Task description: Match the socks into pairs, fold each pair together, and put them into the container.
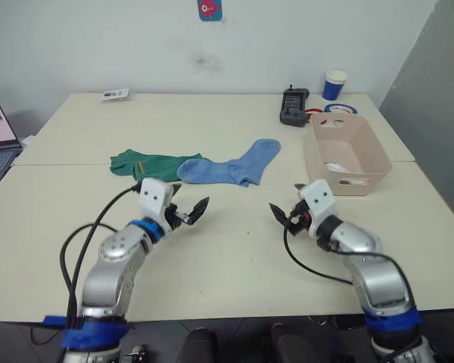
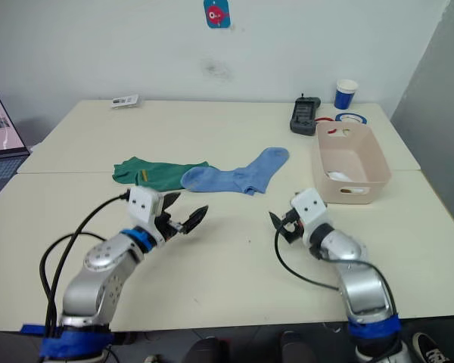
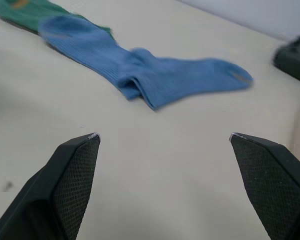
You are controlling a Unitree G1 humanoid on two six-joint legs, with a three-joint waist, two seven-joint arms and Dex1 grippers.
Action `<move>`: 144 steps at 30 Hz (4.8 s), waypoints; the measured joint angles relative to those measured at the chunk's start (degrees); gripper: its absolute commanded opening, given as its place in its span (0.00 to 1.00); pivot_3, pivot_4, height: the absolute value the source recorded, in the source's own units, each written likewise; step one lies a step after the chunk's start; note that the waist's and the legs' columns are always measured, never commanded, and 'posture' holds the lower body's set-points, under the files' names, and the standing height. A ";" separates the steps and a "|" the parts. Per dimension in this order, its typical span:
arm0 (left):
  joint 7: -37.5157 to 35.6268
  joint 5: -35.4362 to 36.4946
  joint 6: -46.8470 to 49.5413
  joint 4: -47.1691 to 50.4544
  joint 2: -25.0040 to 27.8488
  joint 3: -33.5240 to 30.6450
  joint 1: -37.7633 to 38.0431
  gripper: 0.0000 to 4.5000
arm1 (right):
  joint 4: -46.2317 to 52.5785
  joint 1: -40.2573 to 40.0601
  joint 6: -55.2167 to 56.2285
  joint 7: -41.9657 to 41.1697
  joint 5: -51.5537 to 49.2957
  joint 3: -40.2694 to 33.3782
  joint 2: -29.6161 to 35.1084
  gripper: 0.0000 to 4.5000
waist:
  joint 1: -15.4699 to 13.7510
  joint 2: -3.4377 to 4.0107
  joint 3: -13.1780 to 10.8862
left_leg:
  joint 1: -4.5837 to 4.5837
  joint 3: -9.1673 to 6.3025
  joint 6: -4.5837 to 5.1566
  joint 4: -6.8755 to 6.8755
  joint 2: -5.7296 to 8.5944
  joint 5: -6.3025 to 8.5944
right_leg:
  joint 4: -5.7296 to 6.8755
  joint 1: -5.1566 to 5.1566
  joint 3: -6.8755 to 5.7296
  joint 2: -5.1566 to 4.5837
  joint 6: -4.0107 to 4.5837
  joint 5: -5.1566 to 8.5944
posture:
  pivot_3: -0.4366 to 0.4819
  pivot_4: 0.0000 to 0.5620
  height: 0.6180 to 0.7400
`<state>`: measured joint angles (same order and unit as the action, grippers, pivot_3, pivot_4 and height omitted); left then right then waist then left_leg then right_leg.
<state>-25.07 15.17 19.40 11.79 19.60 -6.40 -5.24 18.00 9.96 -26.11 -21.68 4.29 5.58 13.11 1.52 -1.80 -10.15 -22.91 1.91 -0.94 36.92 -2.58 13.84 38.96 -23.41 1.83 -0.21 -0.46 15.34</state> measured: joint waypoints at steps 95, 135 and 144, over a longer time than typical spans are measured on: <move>4.79 3.86 7.62 -44.47 -4.32 -7.53 -35.54 0.88 | 5.64 11.20 -7.34 -7.70 -10.09 2.73 8.58 1.00 | 0.23 -0.16 0.07 | -0.07 -0.21 0.02 0.01 -0.02 0.01 | 0.00 0.00 -0.21 0.48 -0.02 0.03 | 0.48 0.27 1.00; 1.10 24.33 42.82 3.70 5.10 -9.37 -8.15 0.01 | 4.11 10.01 -4.42 -10.32 -10.04 4.97 9.64 1.00 | 0.28 -0.16 0.06 | -0.02 -0.18 0.00 -0.02 -0.06 0.00 | 0.01 0.01 -0.15 0.25 -0.04 0.04 | 0.48 0.27 1.00; -6.13 25.52 41.96 5.15 16.79 -9.78 -1.65 0.01 | 3.11 9.84 -3.23 -11.80 -10.04 5.69 10.65 1.00 | 0.26 -0.18 0.05 | 0.01 -0.21 0.01 -0.06 -0.11 0.01 | 0.01 -0.02 -0.17 0.23 0.02 0.08 | 0.48 0.27 1.00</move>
<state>-31.21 40.69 61.36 16.93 36.40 -16.18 -6.89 21.11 19.80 -29.35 -33.48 -5.75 11.27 23.76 1.77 -1.98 -10.10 -22.90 1.70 -0.92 36.86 -2.70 13.84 38.97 -23.43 1.66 0.02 -0.44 15.42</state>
